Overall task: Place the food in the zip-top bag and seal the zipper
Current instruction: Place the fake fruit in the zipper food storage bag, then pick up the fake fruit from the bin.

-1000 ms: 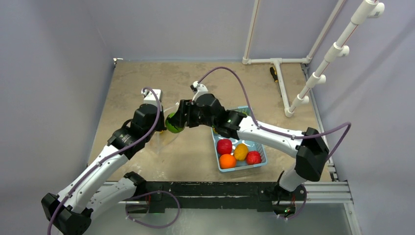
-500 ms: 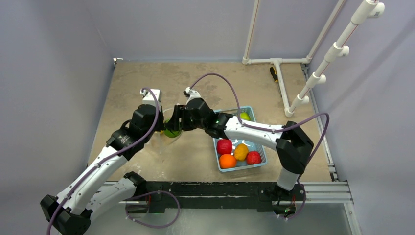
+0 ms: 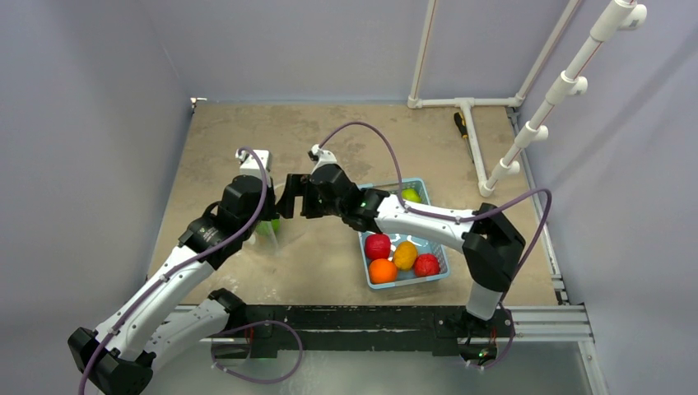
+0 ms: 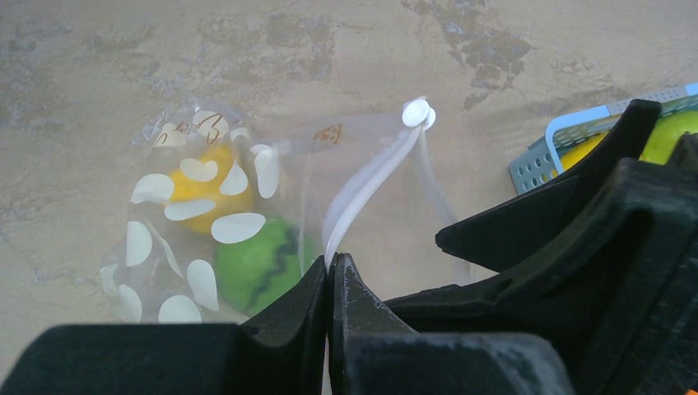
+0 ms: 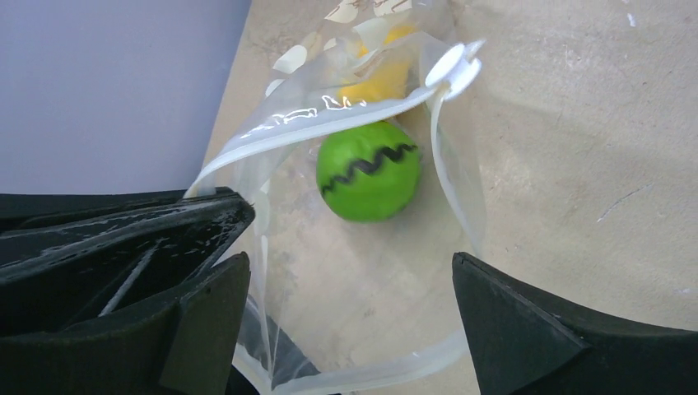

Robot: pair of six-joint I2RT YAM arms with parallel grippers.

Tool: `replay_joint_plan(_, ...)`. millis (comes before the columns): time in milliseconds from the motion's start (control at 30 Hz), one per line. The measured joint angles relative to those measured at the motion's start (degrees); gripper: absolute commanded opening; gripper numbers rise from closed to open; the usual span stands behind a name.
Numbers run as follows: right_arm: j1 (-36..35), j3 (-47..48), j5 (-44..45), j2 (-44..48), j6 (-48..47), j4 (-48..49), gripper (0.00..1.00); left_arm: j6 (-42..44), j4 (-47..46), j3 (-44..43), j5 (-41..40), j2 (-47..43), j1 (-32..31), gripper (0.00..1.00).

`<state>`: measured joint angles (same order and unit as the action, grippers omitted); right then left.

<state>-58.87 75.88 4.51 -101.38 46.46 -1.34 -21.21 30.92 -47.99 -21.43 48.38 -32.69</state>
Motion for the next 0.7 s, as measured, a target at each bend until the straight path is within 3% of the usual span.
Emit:
replay_joint_plan(300,0.0,-1.11,3.32,8.66,0.76,-3.56,0.92,0.0,0.0,0.0,-0.02,0.0,0.0,0.0)
replay_joint_plan(700,0.0,-4.61,13.25,18.64,3.52,-16.96,0.88,0.0,0.0,0.0,-0.02,0.04,0.0,0.0)
